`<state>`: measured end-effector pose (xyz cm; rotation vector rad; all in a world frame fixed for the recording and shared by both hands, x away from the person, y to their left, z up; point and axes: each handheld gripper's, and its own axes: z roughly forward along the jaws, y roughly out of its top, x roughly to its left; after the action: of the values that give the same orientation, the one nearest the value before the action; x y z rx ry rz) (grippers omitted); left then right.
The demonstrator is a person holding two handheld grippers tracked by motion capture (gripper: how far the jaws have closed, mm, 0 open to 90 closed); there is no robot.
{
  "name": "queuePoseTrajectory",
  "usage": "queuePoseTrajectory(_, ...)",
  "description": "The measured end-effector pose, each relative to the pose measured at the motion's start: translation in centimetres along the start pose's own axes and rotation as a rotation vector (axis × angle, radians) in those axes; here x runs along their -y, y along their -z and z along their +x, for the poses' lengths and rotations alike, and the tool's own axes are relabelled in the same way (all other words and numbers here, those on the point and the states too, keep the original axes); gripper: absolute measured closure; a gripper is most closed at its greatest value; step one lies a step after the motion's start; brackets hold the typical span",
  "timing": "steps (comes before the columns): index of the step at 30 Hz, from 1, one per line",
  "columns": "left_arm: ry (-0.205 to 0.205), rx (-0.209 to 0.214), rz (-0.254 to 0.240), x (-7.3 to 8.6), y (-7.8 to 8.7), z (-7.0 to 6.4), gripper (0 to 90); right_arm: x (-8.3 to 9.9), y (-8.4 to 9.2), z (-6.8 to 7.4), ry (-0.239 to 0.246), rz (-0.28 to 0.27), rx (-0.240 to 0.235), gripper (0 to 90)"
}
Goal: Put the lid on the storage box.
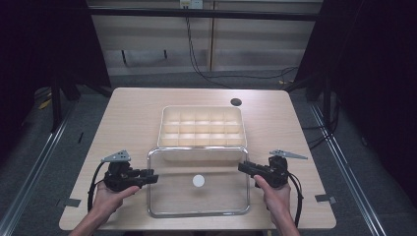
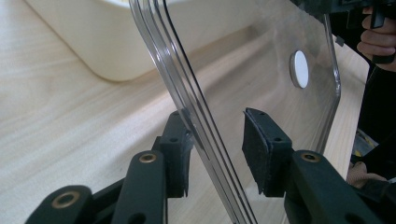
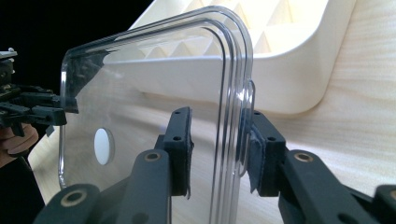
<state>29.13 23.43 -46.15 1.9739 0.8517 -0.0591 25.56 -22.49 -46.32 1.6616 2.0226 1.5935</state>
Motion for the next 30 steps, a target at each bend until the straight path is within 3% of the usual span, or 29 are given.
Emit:
queuePoseTrajectory(7, -0.013, -0.005, -0.033, -0.4, 0.5, -0.3, 64.3, -0.4, 0.3, 0.5, 0.012, -0.017, -0.007, 66.4)
queuePoseTrajectory(14, 0.016, -0.005, -0.054, -0.7, 0.5, -0.1, 66.3, -0.8, 0.5, 0.8, 0.009, -0.026, 0.002, 66.9)
queuePoseTrajectory(22, -0.004, -0.027, -0.069, -1.9, 0.6, -0.3, 68.7, -1.5, 0.7, 0.7, 0.012, -0.041, 0.011, 67.0)
queuePoseTrajectory(30, -0.020, -0.021, -0.088, -2.4, 0.9, -0.6, 70.0, -1.9, 0.9, 0.8, 0.021, -0.056, 0.016, 66.7)
